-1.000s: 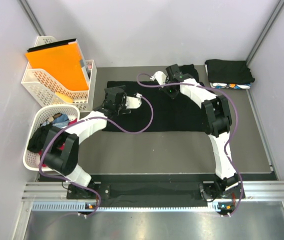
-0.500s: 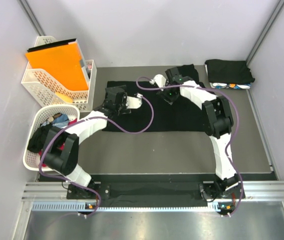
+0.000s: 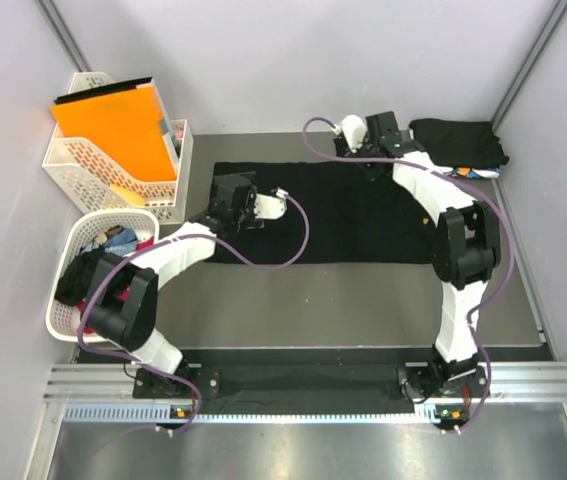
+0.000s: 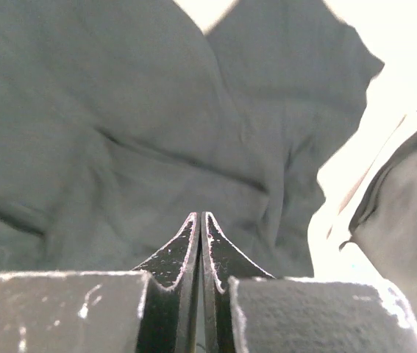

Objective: Fold and stack the t-shirts
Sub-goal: Fold the flattened tshirt in 1/3 of the way

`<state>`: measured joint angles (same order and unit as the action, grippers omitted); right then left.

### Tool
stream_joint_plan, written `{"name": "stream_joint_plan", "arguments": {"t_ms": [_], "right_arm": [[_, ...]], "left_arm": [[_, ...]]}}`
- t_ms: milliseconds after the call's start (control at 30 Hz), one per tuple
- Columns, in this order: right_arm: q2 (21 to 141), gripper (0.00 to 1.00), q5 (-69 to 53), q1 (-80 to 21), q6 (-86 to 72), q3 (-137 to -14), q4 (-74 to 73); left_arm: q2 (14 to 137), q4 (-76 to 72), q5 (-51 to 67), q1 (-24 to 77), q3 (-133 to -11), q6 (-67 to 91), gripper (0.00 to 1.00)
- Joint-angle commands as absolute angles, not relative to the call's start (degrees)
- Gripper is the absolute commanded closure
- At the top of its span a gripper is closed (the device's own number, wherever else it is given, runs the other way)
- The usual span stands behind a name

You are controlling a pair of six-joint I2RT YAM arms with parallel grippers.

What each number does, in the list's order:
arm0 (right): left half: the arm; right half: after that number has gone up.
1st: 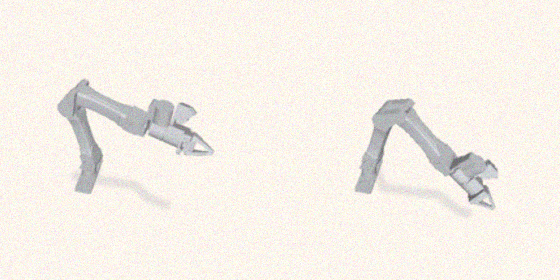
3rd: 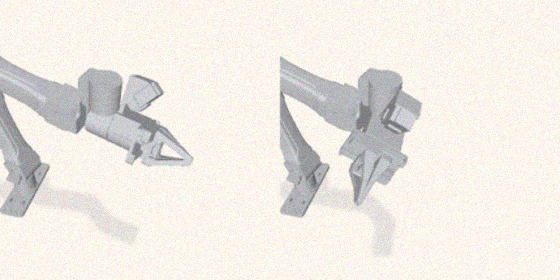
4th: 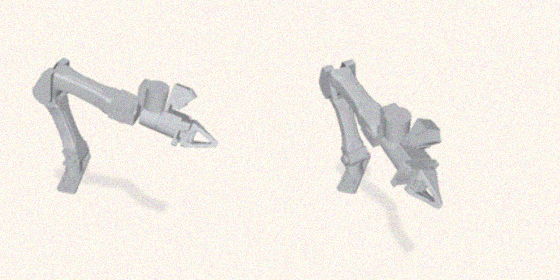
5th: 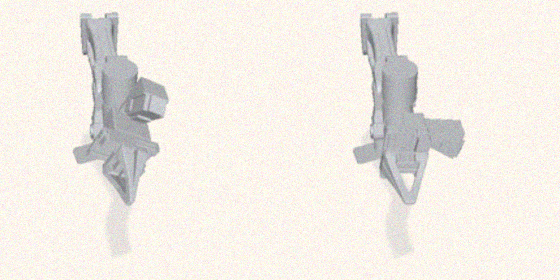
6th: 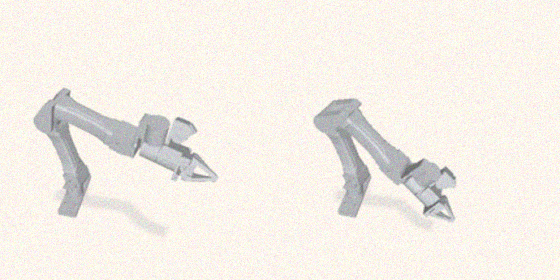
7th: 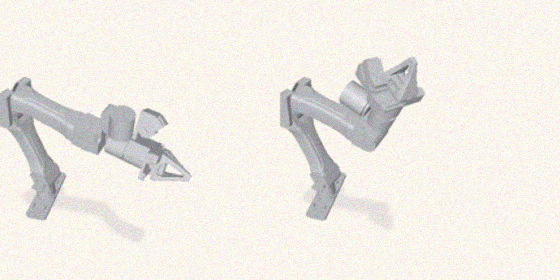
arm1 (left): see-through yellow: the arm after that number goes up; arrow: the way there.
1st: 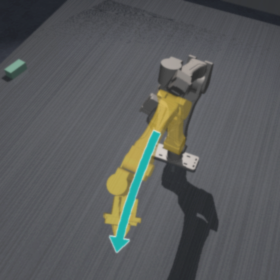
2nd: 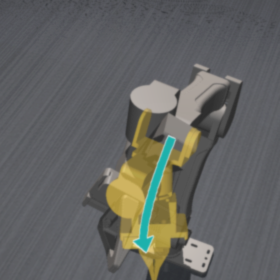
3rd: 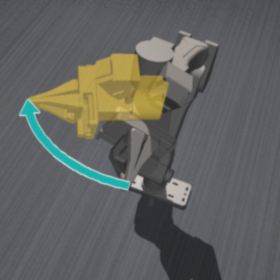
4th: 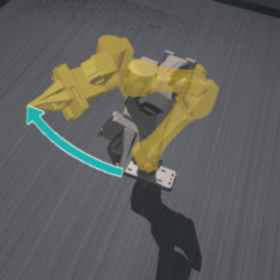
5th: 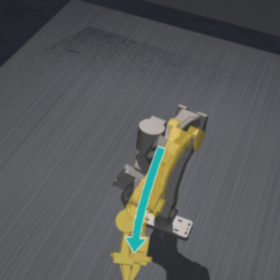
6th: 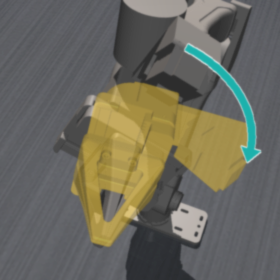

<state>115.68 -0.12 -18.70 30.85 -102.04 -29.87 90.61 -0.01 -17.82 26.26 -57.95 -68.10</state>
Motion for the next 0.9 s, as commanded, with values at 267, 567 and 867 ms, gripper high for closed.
{"name": "stream_joint_plan", "arguments": {"t_ms": [267, 567, 867], "right_arm": [[123.4, 1.00, -3.3, -12.0, 28.3, -103.7, -33.1], [127.3, 0.98, -3.8, -11.7, 28.7, -106.7, -31.5], [128.4, 0.81, -1.5, -10.5, 27.4, -107.9, -28.3]], "left_arm": [[90.4, -2.5, -17.5, 27.4, -59.4, -68.8, 0.01], [91.1, -2.5, -18.4, 28.4, -59.5, -68.7, 0.01], [91.1, -2.5, -18.5, 28.5, -59.6, -69.6, 0.01]]}}
